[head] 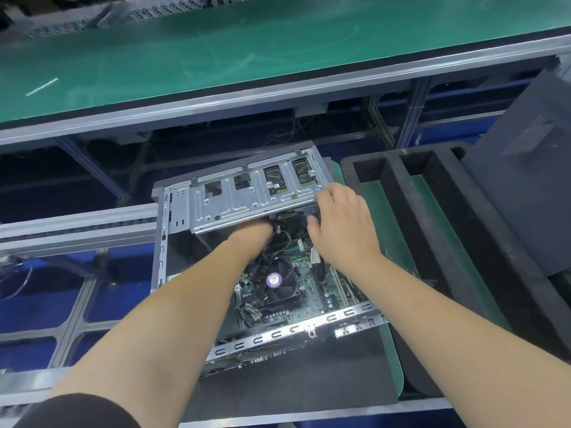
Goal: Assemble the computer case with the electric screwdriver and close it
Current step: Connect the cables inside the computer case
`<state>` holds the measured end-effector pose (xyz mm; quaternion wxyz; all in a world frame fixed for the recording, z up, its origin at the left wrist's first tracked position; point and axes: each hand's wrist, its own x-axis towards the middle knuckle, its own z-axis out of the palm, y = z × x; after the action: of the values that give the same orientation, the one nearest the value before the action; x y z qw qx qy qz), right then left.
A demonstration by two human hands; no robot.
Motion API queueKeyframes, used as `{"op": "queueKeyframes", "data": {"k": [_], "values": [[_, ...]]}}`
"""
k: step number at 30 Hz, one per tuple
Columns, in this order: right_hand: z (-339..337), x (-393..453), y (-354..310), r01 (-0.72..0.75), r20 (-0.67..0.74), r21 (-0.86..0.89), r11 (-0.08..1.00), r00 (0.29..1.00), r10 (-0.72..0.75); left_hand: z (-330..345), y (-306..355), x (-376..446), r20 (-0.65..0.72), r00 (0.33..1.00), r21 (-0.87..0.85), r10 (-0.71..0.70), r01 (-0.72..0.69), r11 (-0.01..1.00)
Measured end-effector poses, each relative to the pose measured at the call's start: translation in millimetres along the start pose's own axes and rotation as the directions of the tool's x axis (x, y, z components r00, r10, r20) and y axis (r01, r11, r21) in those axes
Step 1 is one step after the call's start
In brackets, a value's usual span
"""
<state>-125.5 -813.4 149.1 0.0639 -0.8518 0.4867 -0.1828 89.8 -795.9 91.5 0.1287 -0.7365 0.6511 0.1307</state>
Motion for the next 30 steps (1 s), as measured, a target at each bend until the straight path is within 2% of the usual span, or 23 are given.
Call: {"op": "queueKeyframes", "data": {"k": [3,8,13,16,30], "values": [[1,-1,-1,0.121,0.083,-0.076,0.99,0.99,-0.114,0,1,-1,-0.027,1.0,-0.02,0.011,-0.011,1.0],[0,-1,-4,0.21,0.171,-0.148,0.966,0.968,-0.184,0,2,-2,-0.062,0.997,-0.05,0.048,-0.051,0.997],[-1,-2,-5,0.275,0.236,-0.207,0.939,0.945,-0.225,2,3,0,-0.066,0.995,0.077,0.079,-0.074,0.994],[-1,-3,-5,0.3,0.246,-0.228,0.926,0.938,-0.244,5,3,5,-0.07,0.996,0.123,0.062,-0.053,0.991],[0,-5,-5,0.341,0.231,-0.224,0.913,0.929,-0.29,0,7,13,-0.01,1.0,0.083,0.015,-0.014,0.996]]}}
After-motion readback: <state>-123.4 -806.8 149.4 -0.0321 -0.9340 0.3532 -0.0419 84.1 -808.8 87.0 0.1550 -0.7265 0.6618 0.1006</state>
